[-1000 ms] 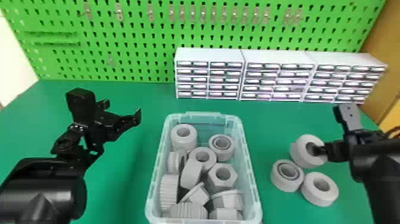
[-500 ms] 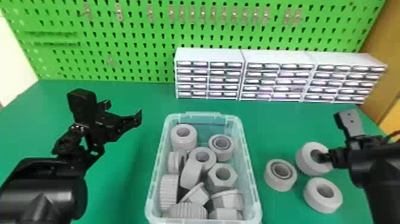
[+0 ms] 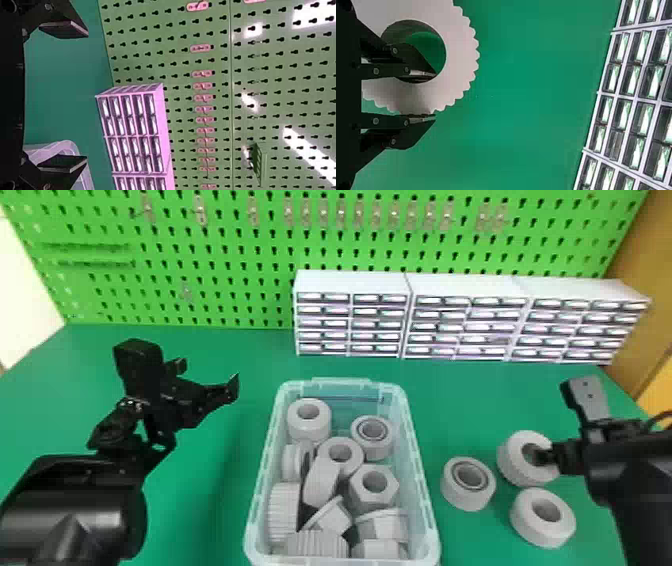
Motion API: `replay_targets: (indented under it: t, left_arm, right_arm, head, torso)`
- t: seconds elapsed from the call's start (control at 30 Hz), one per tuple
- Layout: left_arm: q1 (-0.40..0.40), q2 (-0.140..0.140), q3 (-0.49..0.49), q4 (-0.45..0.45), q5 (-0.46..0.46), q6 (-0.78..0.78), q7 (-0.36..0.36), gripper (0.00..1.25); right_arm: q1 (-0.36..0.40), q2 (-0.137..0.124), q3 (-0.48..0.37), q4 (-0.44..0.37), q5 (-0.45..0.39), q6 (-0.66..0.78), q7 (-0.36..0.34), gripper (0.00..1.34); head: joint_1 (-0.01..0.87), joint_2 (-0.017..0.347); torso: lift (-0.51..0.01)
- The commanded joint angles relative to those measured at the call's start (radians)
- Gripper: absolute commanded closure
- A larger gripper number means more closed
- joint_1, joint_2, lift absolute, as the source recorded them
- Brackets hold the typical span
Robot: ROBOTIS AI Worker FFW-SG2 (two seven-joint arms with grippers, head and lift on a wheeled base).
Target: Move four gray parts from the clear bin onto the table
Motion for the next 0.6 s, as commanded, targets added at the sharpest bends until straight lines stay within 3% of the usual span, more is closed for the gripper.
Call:
replay_targets:
  t: [0.0,0.23,0.37,0.57]
  left_arm:
    - [0.0,0.0,0.0,0.0,0.0,0.0,0.0,0.17]
    - [0.0,0.0,0.0,0.001,-0.002,0.002,0.0,0.17]
    - [0.0,0.0,0.0,0.001,-0.002,0.002,0.0,0.17]
    - [0.0,0.0,0.0,0.001,-0.002,0.003,0.0,0.17]
  right_arm:
    - [0.0,0.0,0.005,0.004,0.0,0.0,0.0,0.95]
    - [0.0,0.0,0.016,0.016,0.0,-0.003,0.0,0.94]
    - [0.0,0.0,0.019,0.025,0.0,-0.006,0.0,0.76]
    - [0.0,0.0,0.025,0.031,0.005,-0.008,0.0,0.74]
  head:
    - [0.678,0.034]
    - [0.678,0.034]
    - [0.678,0.034]
    - [0.678,0.034]
  torso:
    - [-0.05]
    - [-0.05]
    - [-0.05]
    - [-0.05]
